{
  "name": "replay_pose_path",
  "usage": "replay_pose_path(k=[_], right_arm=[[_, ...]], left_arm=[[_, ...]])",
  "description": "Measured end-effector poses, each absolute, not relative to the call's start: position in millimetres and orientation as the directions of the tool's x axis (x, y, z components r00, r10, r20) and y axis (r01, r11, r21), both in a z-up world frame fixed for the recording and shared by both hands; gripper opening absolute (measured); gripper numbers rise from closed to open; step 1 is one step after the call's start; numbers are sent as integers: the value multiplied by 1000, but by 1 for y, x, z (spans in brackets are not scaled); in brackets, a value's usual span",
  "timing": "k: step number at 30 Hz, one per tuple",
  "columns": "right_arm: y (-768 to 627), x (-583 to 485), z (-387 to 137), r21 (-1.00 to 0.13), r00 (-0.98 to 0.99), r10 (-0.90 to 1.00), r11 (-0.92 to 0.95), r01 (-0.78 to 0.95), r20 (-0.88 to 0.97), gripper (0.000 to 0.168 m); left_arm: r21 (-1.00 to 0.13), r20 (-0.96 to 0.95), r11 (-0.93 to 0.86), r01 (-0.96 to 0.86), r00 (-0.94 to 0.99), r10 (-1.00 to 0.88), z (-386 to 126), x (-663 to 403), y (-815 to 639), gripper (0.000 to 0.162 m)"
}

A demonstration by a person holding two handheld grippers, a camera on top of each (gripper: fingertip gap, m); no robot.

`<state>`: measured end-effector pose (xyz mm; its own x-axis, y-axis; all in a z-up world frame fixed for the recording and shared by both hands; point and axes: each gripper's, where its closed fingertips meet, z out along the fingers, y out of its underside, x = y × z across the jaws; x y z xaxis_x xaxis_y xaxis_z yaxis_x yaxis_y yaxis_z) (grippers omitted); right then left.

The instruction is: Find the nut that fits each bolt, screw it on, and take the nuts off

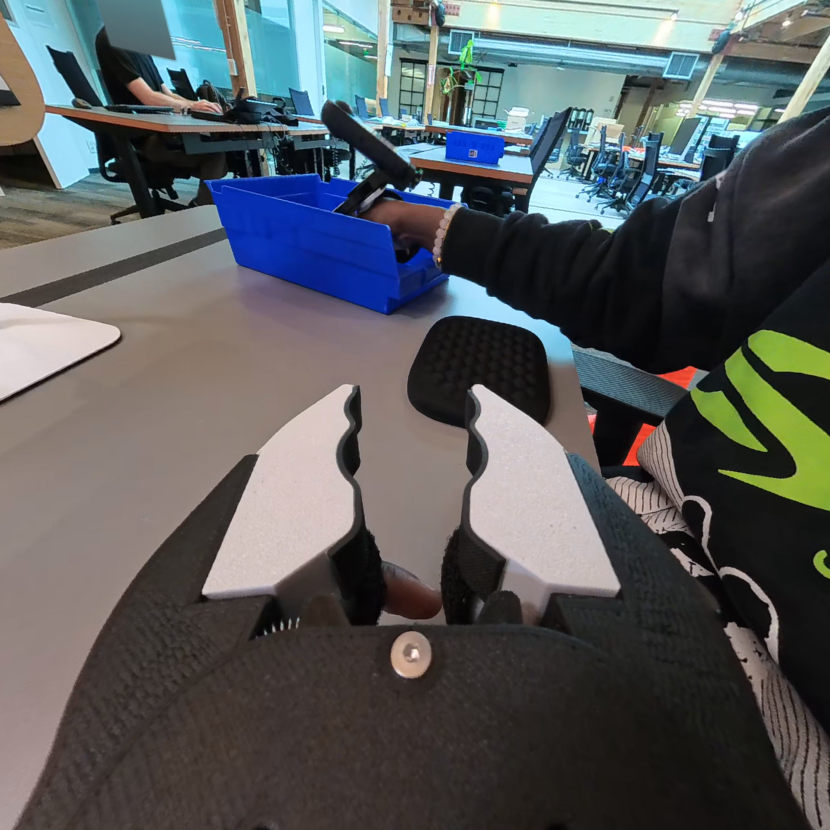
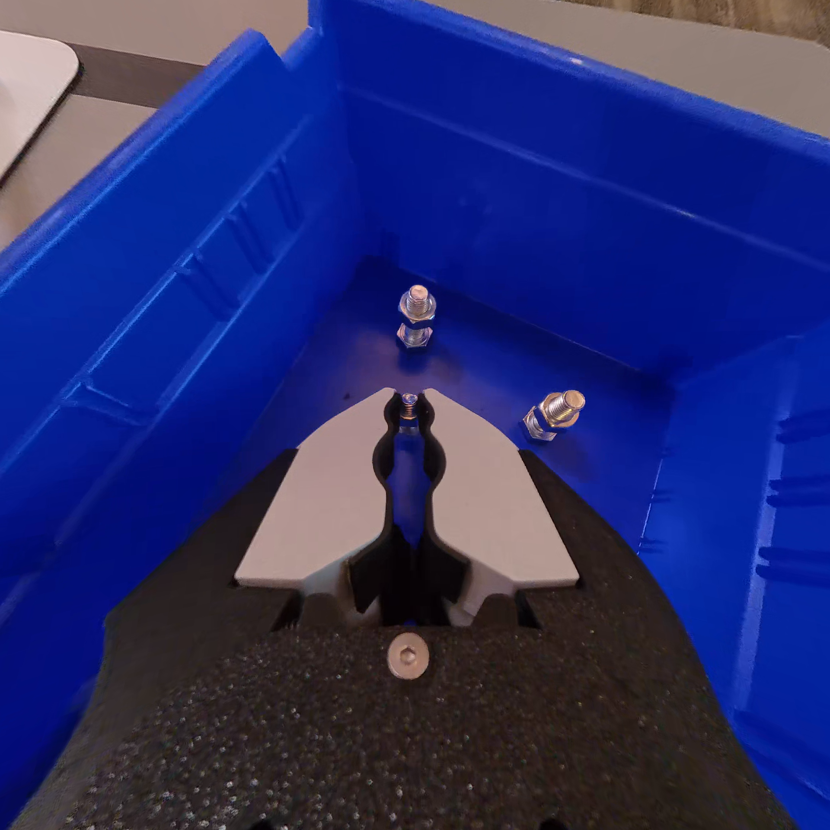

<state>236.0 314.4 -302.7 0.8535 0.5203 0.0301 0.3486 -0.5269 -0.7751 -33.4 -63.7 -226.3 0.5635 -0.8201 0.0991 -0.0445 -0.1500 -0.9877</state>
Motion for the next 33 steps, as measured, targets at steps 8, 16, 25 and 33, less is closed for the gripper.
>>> replay_pose_path(k=[8,16,25,33], right_arm=[[308,238,-295,-794,860,510,-510,331,31,17],[211,188,-167,-984,833,553,-150,98,-1,54],[33,63,-193,-999,448,894,-41,32,-22,66],[6,31,-231,-989,310,950,-18,148,29,60]], left_arm=[[-988,96,-146,-43,566,-819,-226,-34,-64,45],[-988,96,-149,-47,568,-817,-227,-34,-64,45],[-987,88,-151,-59,587,-805,-227,-34,-62,44],[-972,104,-221,-78,702,-705,-189,-80,-72,39]])
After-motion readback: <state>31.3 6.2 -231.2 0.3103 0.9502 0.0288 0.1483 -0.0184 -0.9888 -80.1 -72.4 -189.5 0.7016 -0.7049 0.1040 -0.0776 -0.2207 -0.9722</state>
